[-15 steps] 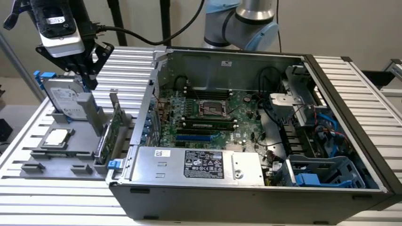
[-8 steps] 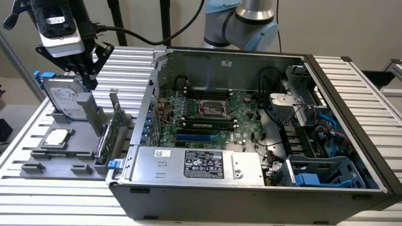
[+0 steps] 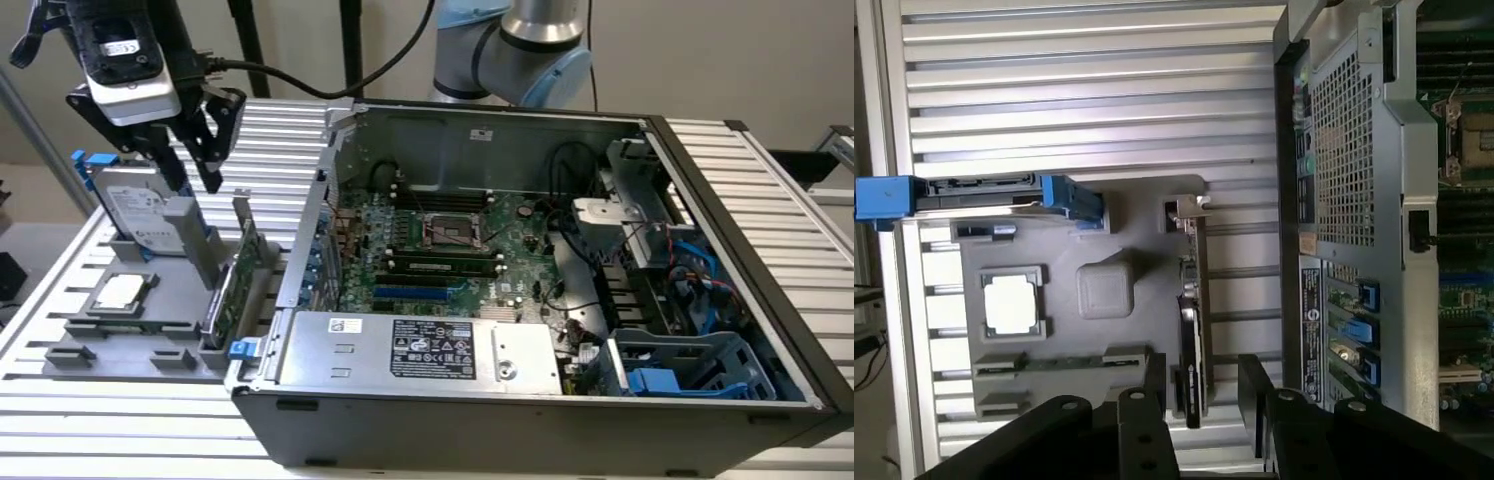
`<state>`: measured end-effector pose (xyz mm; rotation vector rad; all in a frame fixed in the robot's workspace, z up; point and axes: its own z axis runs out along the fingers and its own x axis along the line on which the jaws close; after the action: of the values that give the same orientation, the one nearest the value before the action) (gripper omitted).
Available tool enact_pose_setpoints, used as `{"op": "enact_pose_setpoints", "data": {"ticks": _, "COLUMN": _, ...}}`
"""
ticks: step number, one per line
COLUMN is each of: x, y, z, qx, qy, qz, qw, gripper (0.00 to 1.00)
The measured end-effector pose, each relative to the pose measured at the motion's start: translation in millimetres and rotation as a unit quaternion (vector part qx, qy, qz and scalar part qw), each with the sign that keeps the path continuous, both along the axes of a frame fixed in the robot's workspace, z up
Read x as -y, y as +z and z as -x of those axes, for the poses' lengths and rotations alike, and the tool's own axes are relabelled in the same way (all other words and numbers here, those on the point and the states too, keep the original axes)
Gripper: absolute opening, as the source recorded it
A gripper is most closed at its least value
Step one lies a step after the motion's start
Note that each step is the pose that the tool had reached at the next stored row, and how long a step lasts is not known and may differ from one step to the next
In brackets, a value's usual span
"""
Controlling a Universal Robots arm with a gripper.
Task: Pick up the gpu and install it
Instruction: 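Pick up the gpu and move the gpu toward the slot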
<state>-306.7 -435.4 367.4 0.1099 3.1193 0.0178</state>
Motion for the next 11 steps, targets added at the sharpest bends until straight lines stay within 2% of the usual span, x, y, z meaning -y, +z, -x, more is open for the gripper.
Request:
{"op": "enact_pose_setpoints", "data": {"ticks": 7, "x": 3.9, "y": -19.6, "z": 0.0, "qx": -0.0002, "qy": 0.000, "qz": 0.0000, "qw": 1.0000, "gripper": 1.00}}
{"op": "enact_pose_setpoints", "data": {"ticks": 11, "x": 10.7, "y": -32.7, "z": 0.6, "qx": -0.0003, "qy": 0.000, "qz": 0.0001, "qw": 1.0000, "gripper": 1.00}}
